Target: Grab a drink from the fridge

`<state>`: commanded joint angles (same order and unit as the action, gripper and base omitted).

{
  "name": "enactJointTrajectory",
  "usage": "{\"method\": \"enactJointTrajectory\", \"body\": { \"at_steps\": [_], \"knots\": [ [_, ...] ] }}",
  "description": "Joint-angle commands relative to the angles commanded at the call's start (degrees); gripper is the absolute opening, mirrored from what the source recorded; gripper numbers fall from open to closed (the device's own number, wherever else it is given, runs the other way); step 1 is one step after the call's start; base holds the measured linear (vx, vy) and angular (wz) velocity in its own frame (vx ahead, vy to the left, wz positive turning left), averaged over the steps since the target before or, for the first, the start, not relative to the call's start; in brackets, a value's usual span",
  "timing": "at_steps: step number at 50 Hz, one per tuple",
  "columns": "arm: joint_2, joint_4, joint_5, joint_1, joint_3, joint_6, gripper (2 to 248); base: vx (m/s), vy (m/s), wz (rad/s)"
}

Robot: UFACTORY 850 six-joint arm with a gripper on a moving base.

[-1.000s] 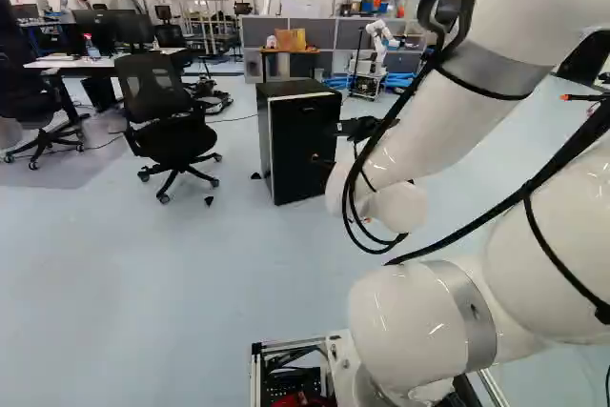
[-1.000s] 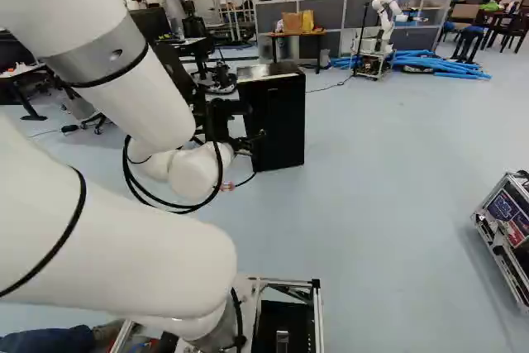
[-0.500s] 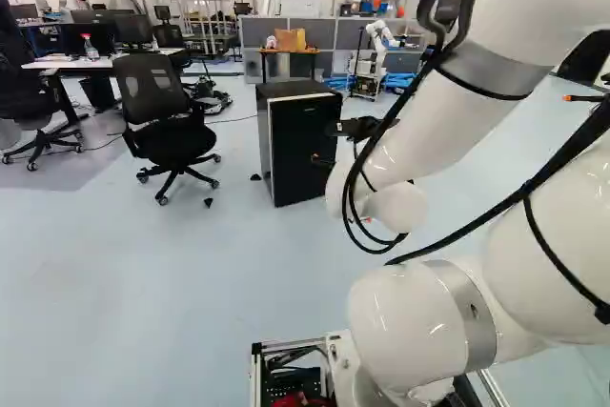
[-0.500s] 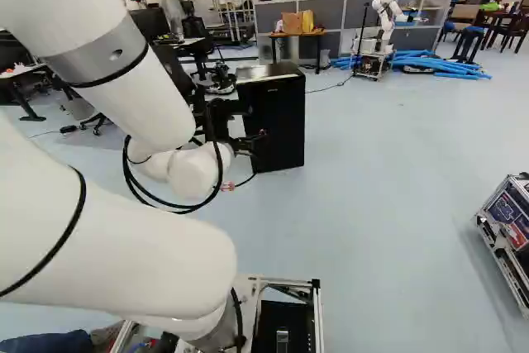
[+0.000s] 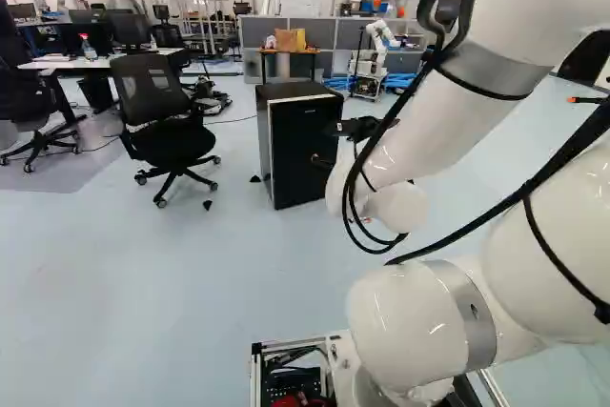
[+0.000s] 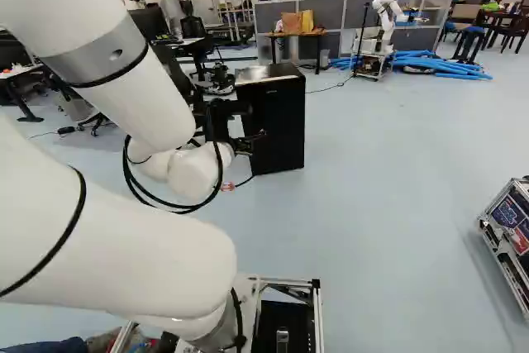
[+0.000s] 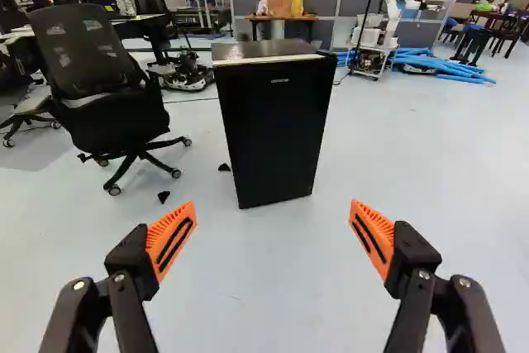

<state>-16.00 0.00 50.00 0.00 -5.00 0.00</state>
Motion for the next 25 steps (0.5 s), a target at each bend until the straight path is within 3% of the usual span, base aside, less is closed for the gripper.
{"method": "enactJointTrajectory", "body": {
  "at_steps": [25],
  "knots": [
    [0.0, 0.0, 0.0, 0.0, 0.0, 0.0, 247, 0.056, 0.002, -0.003]
  ]
}}
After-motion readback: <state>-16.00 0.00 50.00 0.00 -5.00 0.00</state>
